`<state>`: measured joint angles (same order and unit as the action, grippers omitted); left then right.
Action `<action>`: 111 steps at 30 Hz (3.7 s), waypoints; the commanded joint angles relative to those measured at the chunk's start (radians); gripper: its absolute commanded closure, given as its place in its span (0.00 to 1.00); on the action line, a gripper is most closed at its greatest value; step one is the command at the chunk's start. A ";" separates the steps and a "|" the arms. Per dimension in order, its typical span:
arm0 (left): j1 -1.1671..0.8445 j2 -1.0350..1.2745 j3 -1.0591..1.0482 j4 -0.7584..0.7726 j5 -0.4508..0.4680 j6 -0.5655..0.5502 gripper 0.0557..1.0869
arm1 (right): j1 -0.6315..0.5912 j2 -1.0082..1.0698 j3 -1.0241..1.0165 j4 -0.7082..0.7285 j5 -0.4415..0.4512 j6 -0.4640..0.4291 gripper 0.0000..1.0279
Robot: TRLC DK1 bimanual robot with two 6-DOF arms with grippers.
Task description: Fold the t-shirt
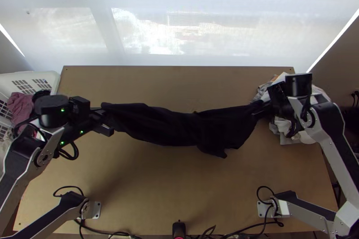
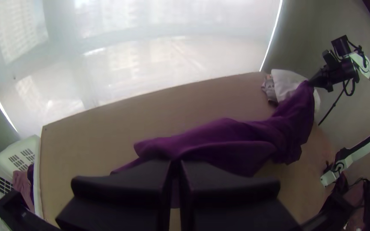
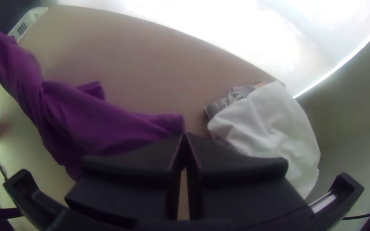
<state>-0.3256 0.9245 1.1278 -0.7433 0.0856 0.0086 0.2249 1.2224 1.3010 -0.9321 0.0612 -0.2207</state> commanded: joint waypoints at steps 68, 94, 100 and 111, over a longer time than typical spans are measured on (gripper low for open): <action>-0.090 0.040 -0.332 0.113 -0.018 -0.075 0.97 | 0.743 0.180 -0.427 0.250 -0.011 -0.063 0.10; -0.084 0.020 -0.287 0.061 -0.020 -0.045 0.97 | 0.491 0.146 -0.374 0.326 0.012 -0.143 0.97; -0.073 -0.001 -0.269 0.038 -0.020 -0.045 0.97 | 0.378 0.055 -0.235 0.208 0.011 -0.154 0.97; -0.029 -0.055 -0.186 -0.034 -0.021 -0.047 0.97 | 0.240 0.015 0.104 0.038 0.006 -0.144 0.97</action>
<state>-0.3813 0.8978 0.8944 -0.7364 0.0662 -0.0368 0.5415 1.2613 1.2152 -0.8116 0.0704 -0.3748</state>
